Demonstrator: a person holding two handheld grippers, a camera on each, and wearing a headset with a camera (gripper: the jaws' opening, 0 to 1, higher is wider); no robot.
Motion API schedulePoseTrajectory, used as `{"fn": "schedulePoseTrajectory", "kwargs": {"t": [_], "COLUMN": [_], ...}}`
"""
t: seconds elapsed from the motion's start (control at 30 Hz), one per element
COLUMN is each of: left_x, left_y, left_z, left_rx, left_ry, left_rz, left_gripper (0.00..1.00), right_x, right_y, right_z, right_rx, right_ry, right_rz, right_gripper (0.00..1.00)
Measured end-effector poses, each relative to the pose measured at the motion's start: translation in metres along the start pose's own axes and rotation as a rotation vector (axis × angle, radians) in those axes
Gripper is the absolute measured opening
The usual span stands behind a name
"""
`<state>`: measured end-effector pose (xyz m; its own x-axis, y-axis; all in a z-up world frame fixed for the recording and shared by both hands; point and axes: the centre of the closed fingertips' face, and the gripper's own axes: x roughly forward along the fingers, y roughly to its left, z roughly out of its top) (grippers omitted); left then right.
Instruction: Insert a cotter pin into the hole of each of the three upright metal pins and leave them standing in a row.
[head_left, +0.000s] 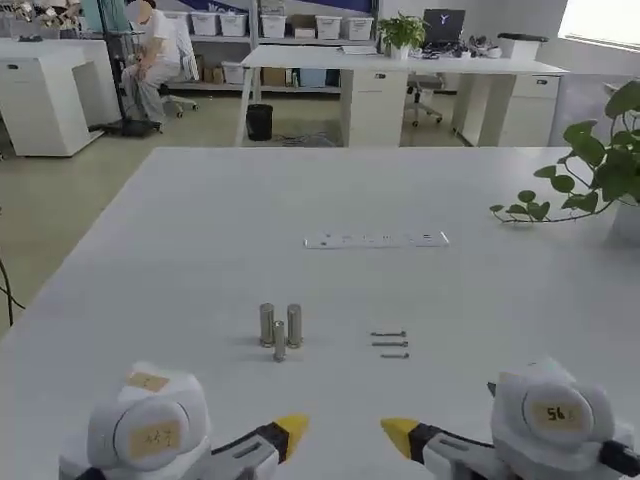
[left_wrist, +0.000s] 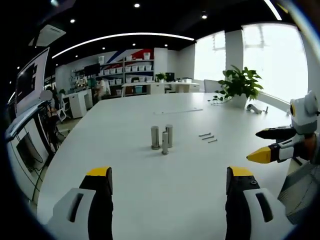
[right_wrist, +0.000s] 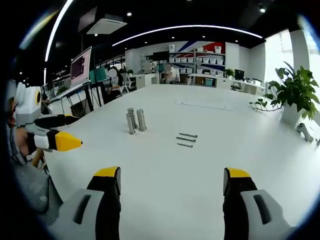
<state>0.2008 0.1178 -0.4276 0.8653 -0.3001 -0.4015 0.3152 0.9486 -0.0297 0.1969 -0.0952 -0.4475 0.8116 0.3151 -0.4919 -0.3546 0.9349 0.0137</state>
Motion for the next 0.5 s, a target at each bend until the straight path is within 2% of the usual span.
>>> {"fn": "schedulePoseTrajectory", "kwargs": {"t": [0.5], "left_x": [-0.0004], "left_y": [0.0003], "left_z": [-0.0008], "left_rx": [0.004], "left_ry": [0.004], "left_rz": [0.006], "left_gripper": [0.9], "right_x": [0.0008], "right_y": [0.0], "right_z": [0.0001], "right_rx": [-0.002], "right_ry": [-0.001], "right_rz": [-0.001], "right_gripper": [0.77]}}
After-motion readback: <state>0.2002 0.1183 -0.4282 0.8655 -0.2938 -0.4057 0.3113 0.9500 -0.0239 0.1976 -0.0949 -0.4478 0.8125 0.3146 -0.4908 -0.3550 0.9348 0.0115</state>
